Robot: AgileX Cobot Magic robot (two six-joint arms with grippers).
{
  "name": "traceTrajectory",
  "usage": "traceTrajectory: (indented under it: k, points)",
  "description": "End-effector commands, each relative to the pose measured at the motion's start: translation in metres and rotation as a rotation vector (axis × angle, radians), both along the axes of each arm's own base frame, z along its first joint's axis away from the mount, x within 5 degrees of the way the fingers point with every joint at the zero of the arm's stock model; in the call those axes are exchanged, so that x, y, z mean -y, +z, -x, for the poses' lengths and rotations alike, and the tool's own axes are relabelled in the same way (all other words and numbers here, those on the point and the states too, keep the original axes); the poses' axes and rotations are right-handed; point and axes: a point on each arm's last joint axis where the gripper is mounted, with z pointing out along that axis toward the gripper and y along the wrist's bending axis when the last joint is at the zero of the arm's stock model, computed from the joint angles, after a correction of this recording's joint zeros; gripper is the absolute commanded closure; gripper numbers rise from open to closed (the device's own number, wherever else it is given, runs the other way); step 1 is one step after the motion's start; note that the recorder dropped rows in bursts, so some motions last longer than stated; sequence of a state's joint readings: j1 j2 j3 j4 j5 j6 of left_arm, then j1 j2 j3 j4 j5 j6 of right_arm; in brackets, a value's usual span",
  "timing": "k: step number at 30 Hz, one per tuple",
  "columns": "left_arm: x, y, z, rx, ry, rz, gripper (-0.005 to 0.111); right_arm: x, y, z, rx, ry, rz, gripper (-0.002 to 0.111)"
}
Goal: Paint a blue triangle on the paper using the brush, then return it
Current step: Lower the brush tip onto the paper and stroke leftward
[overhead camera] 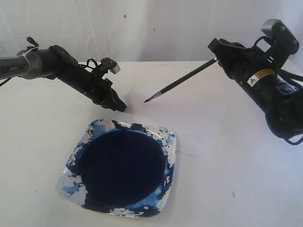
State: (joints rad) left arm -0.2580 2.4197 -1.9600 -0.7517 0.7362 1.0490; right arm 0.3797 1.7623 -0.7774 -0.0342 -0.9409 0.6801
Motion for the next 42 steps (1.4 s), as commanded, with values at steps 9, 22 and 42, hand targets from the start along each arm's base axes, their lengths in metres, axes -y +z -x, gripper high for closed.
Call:
traceTrajectory:
  k: [9,22,42]
  points:
    - [0.001,-0.007,0.002,-0.024,-0.017,-0.007,0.107,0.000,-0.003,-0.005,-0.003,-0.012,-0.071,0.107]
    - [0.001,-0.007,0.002,-0.024,-0.017,-0.007,0.107,0.000,-0.016,-0.009,-0.031,-0.027,-0.042,0.107]
    - [0.001,-0.007,0.002,-0.024,-0.017,-0.007,0.107,0.004,-0.016,-0.011,0.010,-0.085,0.073,0.107]
